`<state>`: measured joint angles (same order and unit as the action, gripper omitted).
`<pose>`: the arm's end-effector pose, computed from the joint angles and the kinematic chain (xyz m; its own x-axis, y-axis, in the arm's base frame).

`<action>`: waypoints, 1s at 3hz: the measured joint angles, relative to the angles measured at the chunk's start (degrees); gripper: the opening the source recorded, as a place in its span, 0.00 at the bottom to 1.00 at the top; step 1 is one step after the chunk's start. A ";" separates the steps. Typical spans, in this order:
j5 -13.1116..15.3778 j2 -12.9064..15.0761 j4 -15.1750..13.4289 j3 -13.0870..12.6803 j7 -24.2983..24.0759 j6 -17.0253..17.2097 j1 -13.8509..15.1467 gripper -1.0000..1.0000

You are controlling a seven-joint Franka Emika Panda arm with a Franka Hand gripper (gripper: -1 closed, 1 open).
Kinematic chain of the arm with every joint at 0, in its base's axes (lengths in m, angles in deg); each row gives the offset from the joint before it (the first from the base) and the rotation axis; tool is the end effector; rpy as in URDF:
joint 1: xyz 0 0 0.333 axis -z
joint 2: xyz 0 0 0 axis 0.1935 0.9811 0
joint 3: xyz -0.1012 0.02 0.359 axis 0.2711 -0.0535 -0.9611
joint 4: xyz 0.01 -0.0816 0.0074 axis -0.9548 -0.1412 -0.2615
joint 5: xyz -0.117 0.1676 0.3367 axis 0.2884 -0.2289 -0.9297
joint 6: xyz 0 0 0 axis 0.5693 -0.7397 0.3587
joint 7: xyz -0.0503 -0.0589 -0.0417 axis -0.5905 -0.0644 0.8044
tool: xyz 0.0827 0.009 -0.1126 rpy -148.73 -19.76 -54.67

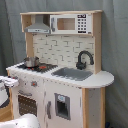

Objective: Play with the kitchen

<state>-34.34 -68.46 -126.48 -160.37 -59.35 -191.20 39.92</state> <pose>0.3305 0.5881 0.3452 0.0425 0.6909 -0.7217 -0.0233 0.7228 0.6907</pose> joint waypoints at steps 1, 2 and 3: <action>0.00 0.08 -0.25 -1.26 -5.48 0.78 -1.08 1.00; 0.00 0.08 -1.78 -2.43 -5.71 4.69 -4.87 1.00; 0.00 0.09 -5.61 -2.49 -5.71 5.61 -9.05 1.00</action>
<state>-34.34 -68.38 -132.10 -162.87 -65.05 -185.59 30.87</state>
